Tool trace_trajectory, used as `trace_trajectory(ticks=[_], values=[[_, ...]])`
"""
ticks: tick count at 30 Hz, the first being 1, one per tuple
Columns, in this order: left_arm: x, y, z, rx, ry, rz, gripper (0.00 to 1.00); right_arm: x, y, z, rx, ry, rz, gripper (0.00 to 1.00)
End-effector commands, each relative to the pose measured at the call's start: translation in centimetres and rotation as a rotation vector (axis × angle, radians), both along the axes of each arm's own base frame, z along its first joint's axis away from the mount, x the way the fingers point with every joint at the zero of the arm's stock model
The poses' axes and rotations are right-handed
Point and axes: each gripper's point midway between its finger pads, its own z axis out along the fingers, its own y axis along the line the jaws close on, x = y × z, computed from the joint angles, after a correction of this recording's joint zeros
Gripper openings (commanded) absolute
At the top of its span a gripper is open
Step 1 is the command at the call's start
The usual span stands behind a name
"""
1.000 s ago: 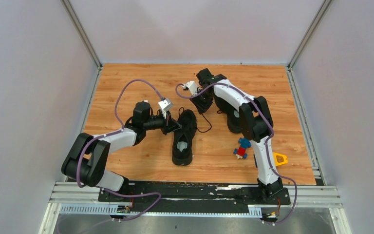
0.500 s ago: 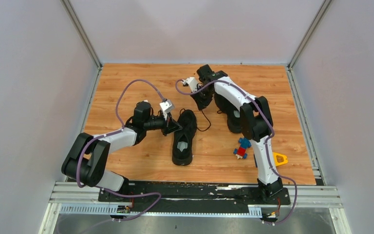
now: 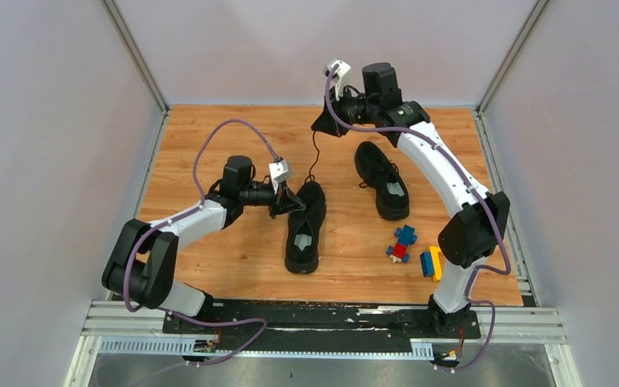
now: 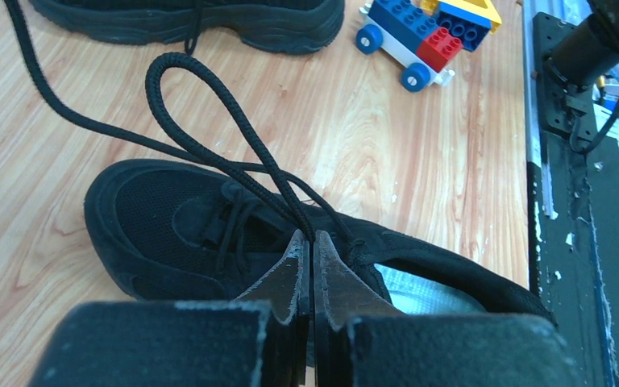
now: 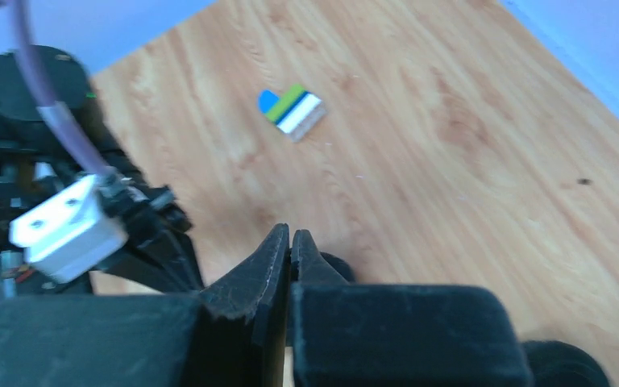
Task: Tie the shoes
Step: Wrap the shoelace around the shoelace.
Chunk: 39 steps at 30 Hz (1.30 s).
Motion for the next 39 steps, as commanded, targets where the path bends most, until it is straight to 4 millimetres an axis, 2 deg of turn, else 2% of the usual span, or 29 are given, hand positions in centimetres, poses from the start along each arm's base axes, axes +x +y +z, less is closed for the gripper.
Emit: trace_trajectory(ticks=[1, 6, 11, 14, 20, 25, 34, 39], values=[[-0.5, -0.3, 1.3, -0.028, -0.047, -0.067, 0.00, -2.6, 2.4, -0.6, 0.133, 0.149, 0.093, 0.00], [-0.7, -0.5, 1.5, -0.035, -0.034, -0.118, 0.00, -3.5, 3.0, -0.7, 0.144, 0.177, 0.118, 0.00], [-0.8, -0.9, 2.3, -0.050, 0.074, -0.136, 0.00, -3.9, 3.2, 0.3, 0.166, 0.183, 0.141, 0.00], [-0.8, -1.1, 2.9, -0.094, 0.118, -0.103, 0.00, -5.1, 3.7, 0.8, 0.187, 0.194, 0.200, 0.00], [-1.9, -1.0, 3.6, -0.114, 0.312, -0.090, 0.00, -7.5, 4.0, 1.0, 0.192, 0.200, 0.254, 0.00], [-1.7, -1.0, 3.0, -0.115, 0.379, -0.029, 0.00, -9.9, 3.8, 1.8, 0.201, 0.194, 0.296, 0.00], [-1.4, -0.3, 1.5, -0.047, 0.447, 0.045, 0.00, -14.8, 2.4, 3.0, 0.212, 0.170, 0.385, 0.00], [-1.2, 0.2, 0.9, 0.010, 0.458, 0.084, 0.00, -18.9, 1.6, 1.1, 0.150, 0.138, 0.481, 0.00]])
